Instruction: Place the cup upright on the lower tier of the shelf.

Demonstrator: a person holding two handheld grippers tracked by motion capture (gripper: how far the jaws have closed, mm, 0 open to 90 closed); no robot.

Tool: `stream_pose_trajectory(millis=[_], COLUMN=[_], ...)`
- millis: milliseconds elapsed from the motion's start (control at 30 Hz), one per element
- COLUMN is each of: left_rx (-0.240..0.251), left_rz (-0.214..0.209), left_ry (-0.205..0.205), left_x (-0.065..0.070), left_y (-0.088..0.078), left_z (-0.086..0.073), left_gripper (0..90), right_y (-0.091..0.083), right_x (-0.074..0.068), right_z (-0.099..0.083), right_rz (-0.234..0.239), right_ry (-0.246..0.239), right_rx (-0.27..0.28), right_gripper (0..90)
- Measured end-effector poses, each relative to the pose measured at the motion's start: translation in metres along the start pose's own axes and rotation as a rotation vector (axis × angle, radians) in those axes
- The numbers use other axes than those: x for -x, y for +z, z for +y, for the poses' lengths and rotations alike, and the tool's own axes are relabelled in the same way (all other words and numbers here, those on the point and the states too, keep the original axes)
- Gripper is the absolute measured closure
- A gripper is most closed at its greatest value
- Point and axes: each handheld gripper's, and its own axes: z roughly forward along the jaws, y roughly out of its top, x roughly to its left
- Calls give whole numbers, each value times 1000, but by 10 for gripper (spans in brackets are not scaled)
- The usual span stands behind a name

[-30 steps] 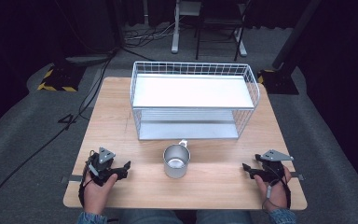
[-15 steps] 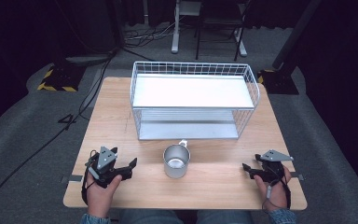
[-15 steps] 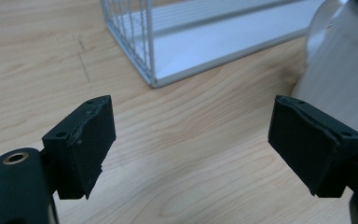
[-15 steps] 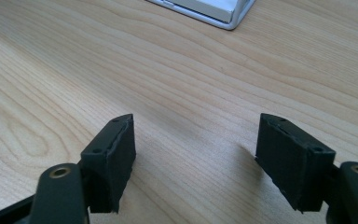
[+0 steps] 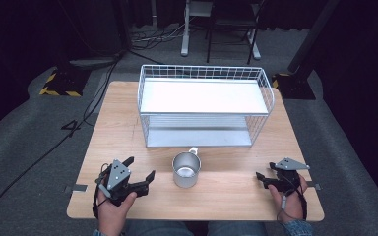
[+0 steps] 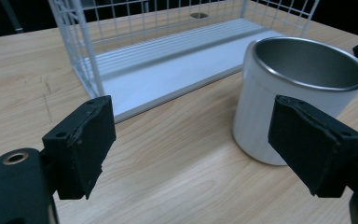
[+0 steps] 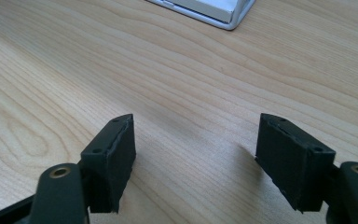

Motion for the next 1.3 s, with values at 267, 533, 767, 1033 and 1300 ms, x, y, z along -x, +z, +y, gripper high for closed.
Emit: stream_pose_trajectory(millis=[267, 533, 767, 1033, 1300], left_rx=[-25, -12, 18, 26, 22], left_rz=[-44, -103, -175, -218, -194], left_ry=[11, 29, 36, 35, -2], left_x=[15, 31, 43, 53, 62], left_y=[6, 15, 23, 36, 50], left_z=[4, 8, 9, 7, 2], left_gripper=[153, 153, 152, 152, 151], right_y=[0, 0, 0, 0, 0], right_x=[0, -1, -1, -1, -1], right_z=[0, 0, 0, 0, 0], right_rz=[0, -4, -6, -7, -10], right_ry=[-1, -2, -3, -4, -4], right_rx=[0, 1, 2, 3, 2], right_gripper=[284, 284, 283, 284, 284])
